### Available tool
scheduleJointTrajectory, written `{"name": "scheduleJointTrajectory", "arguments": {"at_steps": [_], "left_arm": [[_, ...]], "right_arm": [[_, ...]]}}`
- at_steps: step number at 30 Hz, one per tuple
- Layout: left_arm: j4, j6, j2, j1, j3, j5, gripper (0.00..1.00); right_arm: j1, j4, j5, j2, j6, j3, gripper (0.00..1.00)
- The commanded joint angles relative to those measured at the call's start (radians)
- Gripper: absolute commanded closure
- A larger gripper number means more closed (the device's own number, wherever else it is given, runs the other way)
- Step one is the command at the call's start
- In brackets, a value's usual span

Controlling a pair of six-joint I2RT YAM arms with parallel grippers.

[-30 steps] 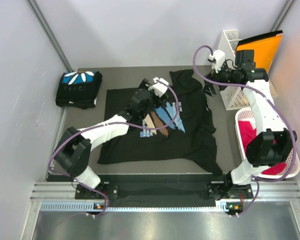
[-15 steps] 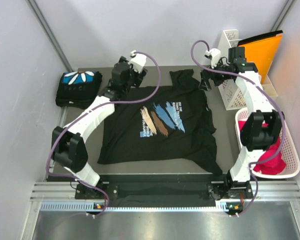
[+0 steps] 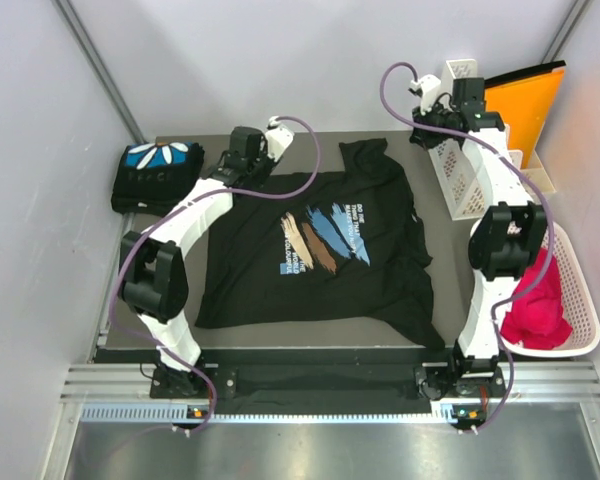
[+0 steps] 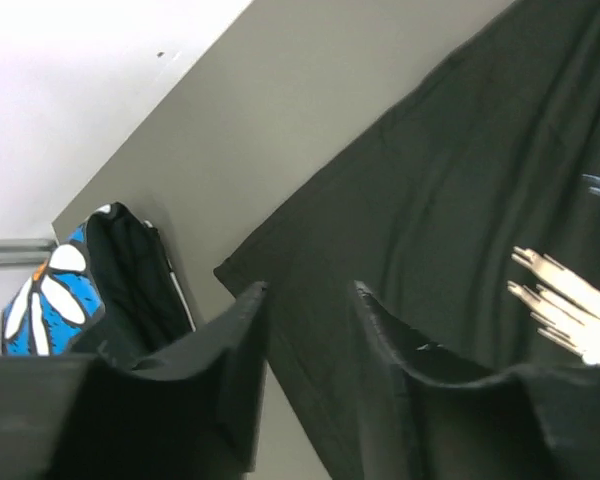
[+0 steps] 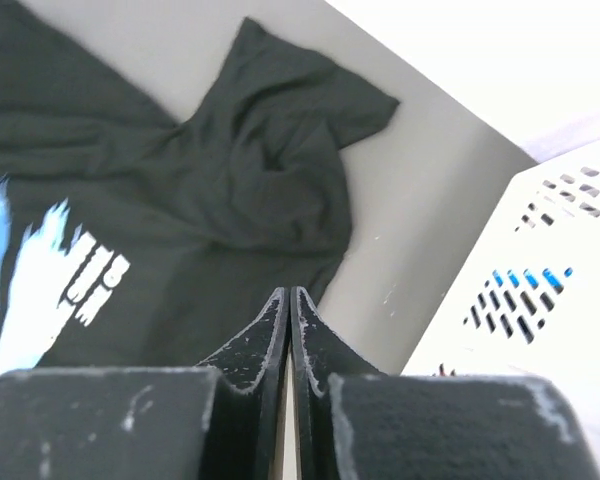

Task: Fold and stack the t-shirts
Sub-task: Flatten the tshirt out

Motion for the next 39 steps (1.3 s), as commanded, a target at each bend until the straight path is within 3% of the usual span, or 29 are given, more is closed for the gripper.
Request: {"name": "scheduleJointTrajectory", "arguments": {"at_steps": [1,5,12,13,15,17,18,21,22,26,27,29,30,33,39], "left_arm": [[0.016,-0.014,-0.014,0.000,0.003,0.007,0.69],[-0.007,-0.034,0.012,0.000,0.032,0.019,0.77],[-0.045,-0.024,0.063,0.000,0.120,0.011,0.70],[-0.048,-0.010,0.066,0.000,0.133,0.011,0.67],[-0.048,0.005,0.071,0.000,0.143,0.007,0.58],[-0.053,0.022,0.077,0.000,0.164,0.002,0.53],[-0.053,0.028,0.084,0.000,0.172,-0.002,0.49],[-0.062,0.060,0.092,-0.001,0.209,-0.016,0.37],[-0.063,0.071,0.094,-0.001,0.225,-0.021,0.33],[-0.040,0.133,0.074,-0.001,0.238,-0.058,0.26],[-0.022,0.154,0.068,-0.001,0.235,-0.082,0.25],[-0.017,0.169,0.052,-0.001,0.232,-0.094,0.25],[-0.017,0.182,0.048,-0.001,0.227,-0.099,0.25],[-0.016,0.202,0.014,-0.006,0.190,-0.102,0.25],[0.030,0.222,-0.061,-0.015,0.071,-0.094,0.30]], "right_arm": [[-0.010,0.140,0.033,0.049,0.053,0.047,1.00],[-0.012,0.188,0.054,0.108,0.133,0.073,1.00],[-0.010,0.202,0.019,0.170,0.183,0.053,0.97],[-0.010,0.202,0.022,0.176,0.176,0.056,0.85],[-0.012,0.196,0.023,0.191,0.168,0.057,0.82],[-0.013,0.197,0.019,0.202,0.170,0.067,0.70],[-0.015,0.197,0.011,0.211,0.173,0.077,0.51],[-0.017,0.208,-0.004,0.228,0.199,0.096,0.28],[-0.017,0.212,-0.010,0.233,0.209,0.099,0.27],[-0.020,0.245,-0.033,0.269,0.280,0.125,0.37],[-0.020,0.251,-0.049,0.289,0.313,0.133,0.50],[-0.020,0.261,-0.061,0.319,0.356,0.143,0.64],[-0.020,0.268,-0.064,0.326,0.370,0.145,0.77],[-0.020,0.284,-0.082,0.348,0.418,0.145,0.92],[-0.020,0.309,-0.099,0.382,0.486,0.137,1.00]]}}
